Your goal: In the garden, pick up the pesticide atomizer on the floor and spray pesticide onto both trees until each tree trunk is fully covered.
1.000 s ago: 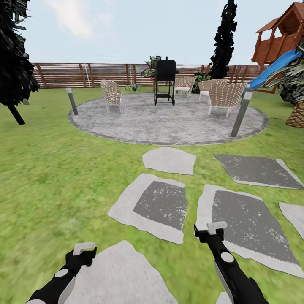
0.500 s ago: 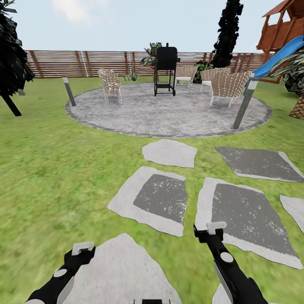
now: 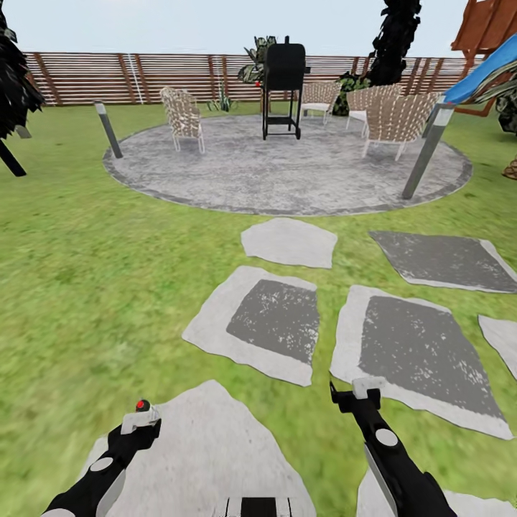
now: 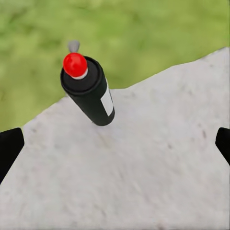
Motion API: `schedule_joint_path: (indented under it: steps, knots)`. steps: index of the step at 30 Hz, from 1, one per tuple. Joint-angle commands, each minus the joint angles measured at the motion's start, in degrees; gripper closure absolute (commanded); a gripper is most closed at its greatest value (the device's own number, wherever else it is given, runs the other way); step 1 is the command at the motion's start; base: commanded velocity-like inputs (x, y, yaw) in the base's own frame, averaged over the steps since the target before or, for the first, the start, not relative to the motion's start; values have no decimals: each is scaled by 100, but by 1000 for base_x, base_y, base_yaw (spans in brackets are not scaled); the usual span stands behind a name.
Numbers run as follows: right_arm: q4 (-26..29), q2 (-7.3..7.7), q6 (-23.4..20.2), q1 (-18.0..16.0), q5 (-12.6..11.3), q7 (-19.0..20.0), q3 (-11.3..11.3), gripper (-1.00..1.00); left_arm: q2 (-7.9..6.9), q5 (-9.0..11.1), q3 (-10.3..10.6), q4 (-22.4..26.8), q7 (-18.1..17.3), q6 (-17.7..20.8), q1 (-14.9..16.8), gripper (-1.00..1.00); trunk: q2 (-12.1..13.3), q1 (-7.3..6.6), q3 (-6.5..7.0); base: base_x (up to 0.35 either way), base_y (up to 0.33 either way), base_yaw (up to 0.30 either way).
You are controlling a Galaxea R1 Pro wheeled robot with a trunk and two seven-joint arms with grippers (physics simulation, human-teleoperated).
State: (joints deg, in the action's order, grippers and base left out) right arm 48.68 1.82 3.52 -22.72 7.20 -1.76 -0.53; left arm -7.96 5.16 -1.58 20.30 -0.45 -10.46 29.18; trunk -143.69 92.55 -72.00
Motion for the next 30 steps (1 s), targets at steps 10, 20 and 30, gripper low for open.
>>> schedule_joint_path:
  steps: [10,20,30]
  knots:
    - [10,8,0,-3,-8,0,-8,-100,-4,3,0,0,1,0,0,-100,-14,25,-305,0,0,103]
    - [-5,21,7,-3,0,0,-8,-100,1,3,-6,-1,29,-193,0,-100,-18,33,-402,1,0,75]
    - [-11,20,0,-2,9,0,-1,-100,12,12,-6,0,47,-281,-4,-100,-18,33,-402,150,12,1]
